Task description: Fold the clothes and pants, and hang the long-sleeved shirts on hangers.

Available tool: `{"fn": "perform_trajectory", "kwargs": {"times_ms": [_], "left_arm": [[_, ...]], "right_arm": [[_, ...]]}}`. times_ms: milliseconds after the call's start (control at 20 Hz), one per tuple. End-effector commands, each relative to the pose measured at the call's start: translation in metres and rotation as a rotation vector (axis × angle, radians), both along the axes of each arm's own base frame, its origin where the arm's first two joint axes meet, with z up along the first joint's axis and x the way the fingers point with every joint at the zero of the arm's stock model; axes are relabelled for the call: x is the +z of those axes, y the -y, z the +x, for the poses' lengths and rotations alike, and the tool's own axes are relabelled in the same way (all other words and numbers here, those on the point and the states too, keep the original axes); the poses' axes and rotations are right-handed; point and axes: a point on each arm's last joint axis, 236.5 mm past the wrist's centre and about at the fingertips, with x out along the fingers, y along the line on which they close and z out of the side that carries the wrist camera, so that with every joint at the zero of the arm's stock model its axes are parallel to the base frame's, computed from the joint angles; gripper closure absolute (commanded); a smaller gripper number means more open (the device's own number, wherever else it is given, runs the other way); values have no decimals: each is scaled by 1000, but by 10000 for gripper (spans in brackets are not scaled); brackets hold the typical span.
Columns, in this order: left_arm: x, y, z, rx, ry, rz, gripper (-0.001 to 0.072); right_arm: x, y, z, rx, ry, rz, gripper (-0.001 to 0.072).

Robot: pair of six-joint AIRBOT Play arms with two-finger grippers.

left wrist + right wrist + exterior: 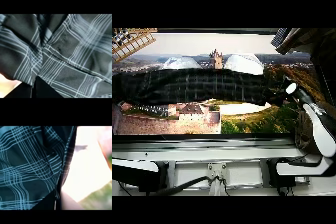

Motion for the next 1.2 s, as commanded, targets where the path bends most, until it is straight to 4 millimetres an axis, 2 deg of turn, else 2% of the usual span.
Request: {"fn": "perform_trajectory", "kwargs": {"times_ms": [0, 100, 200, 400, 550, 600, 650, 700, 750, 850, 950, 1050, 1150], "left_arm": [[-12, -10, -83, -41, -216, 93, 699], [-16, -9, -116, -42, -269, 112, 699], [-17, -10, -136, -25, -293, 115, 698], [-14, -19, -147, 0, -297, 125, 698], [-15, -22, -141, -1, -272, 138, 695], [-15, -20, -140, -4, -273, 136, 685], [-15, -19, -143, -5, -285, 131, 666], [-14, -19, -147, -13, -303, 131, 540], [-10, -22, -152, -21, -331, 145, 438], [7, -38, -153, -30, -354, 203, 410], [36, -53, -133, 22, -275, 253, 410], [67, -60, -96, 121, -134, 267, 409], [97, -51, -50, 252, 55, 214, 410]], "right_arm": [[2, 6, -66, 74, -75, -68, 701], [3, 1, -94, 90, -82, -68, 701], [5, -3, -121, 103, -89, -64, 701], [14, -9, -152, 119, -74, -62, 701], [20, -12, -156, 136, -56, -57, 700], [22, -17, -156, 151, -51, -40, 661], [23, -21, -158, 176, -52, -25, 427], [25, -22, -160, 201, -57, -23, 251], [28, -19, -159, 212, -55, -42, 270], [46, -7, -139, 216, 17, -101, 310], [80, 14, -98, 173, 161, -154, 279], [108, 49, -62, 107, 250, -186, 262], [114, 71, -38, 107, 272, -112, 259]]}}
